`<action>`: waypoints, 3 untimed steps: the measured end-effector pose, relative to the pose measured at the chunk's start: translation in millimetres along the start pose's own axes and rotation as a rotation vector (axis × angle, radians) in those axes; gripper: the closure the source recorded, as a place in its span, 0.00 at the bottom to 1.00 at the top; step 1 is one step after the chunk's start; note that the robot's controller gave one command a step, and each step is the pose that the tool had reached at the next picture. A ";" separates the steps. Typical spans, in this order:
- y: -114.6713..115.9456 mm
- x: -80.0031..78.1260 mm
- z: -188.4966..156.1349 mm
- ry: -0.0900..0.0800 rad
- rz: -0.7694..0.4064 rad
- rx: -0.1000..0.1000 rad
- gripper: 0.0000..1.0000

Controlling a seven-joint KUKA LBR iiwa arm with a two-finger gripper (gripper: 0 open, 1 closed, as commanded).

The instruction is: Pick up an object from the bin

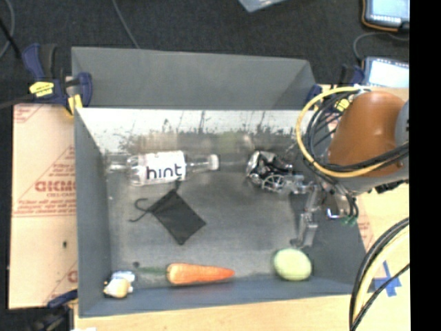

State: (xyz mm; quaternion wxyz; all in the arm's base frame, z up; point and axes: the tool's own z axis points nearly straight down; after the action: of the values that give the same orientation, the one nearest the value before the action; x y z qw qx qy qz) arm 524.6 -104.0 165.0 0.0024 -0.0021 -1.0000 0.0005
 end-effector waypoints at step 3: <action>-45.8 26.6 78.7 -0.015 -0.247 0.005 0.00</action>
Offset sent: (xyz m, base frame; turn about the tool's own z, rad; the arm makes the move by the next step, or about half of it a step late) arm -0.0529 -0.0546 -0.0850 -0.2503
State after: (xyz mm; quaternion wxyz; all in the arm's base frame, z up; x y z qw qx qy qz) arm 497.4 -149.7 86.4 -0.0049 0.1210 -0.9926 0.0028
